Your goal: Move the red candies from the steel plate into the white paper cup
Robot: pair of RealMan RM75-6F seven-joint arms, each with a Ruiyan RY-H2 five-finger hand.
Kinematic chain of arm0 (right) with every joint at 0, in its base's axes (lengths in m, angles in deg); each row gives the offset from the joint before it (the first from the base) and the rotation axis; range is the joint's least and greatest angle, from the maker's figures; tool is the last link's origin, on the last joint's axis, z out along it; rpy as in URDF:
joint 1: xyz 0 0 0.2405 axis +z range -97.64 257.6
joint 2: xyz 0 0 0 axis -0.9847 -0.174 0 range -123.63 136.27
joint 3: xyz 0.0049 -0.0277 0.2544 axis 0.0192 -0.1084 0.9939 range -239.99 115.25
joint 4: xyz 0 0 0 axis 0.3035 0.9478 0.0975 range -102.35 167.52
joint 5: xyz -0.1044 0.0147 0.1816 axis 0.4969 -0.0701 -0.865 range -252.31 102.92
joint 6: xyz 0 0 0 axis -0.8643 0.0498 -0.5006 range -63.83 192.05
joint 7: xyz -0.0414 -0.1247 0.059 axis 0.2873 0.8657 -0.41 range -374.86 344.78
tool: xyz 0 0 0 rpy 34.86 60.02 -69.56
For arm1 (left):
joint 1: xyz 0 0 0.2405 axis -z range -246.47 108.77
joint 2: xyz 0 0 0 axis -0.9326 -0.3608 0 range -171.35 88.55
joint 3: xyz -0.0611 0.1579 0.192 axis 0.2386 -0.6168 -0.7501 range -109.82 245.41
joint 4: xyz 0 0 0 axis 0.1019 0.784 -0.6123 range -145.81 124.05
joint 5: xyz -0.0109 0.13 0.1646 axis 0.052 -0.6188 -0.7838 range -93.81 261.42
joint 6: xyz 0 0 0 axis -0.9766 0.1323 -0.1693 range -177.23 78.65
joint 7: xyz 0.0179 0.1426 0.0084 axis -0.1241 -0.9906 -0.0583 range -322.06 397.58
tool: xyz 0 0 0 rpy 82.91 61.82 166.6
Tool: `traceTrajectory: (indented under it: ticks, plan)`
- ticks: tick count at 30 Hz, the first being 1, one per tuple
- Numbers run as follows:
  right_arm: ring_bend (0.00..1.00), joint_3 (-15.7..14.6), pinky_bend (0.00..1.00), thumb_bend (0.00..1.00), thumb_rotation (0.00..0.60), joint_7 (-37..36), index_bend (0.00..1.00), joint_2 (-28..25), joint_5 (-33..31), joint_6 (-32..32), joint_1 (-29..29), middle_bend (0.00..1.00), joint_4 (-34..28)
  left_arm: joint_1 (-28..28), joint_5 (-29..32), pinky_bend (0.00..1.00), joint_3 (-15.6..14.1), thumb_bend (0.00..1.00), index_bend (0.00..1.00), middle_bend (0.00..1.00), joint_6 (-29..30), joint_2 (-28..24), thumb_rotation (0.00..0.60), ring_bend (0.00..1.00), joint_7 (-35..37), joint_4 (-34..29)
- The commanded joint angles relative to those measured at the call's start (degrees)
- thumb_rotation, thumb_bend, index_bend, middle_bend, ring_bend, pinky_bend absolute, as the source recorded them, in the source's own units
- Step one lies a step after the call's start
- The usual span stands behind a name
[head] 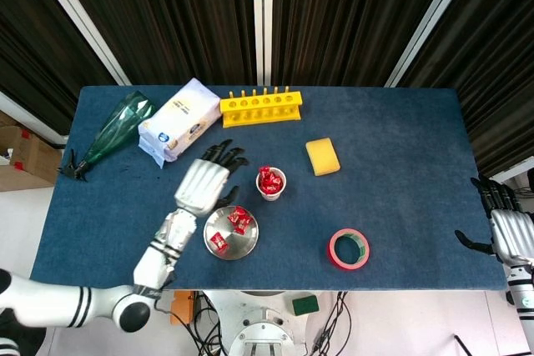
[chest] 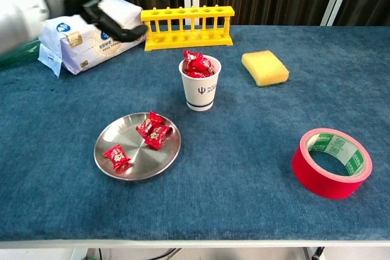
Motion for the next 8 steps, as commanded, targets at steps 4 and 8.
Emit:
traceTrajectory:
  ticks: [4,8]
  plan:
    - [0.00,1.2,0.00,0.20,0.600,5.1,0.00,2.2,-2.3,-1.9,-0.3,0.00,0.3,-14.4,-14.6,0.19,-12.0,0.25,0.22,0.16,13.6,-10.3,0.600,0.06,7.9,3.2]
    - [0.00,0.9,0.00,0.20,0.600,7.0,0.00,2.6,-1.4,-2.2,-0.2,0.00,0.5,-19.7,-20.5,0.17,-17.2,0.17,0.10,0.05,16.2,-13.7,0.599,0.00,14.2,9.5]
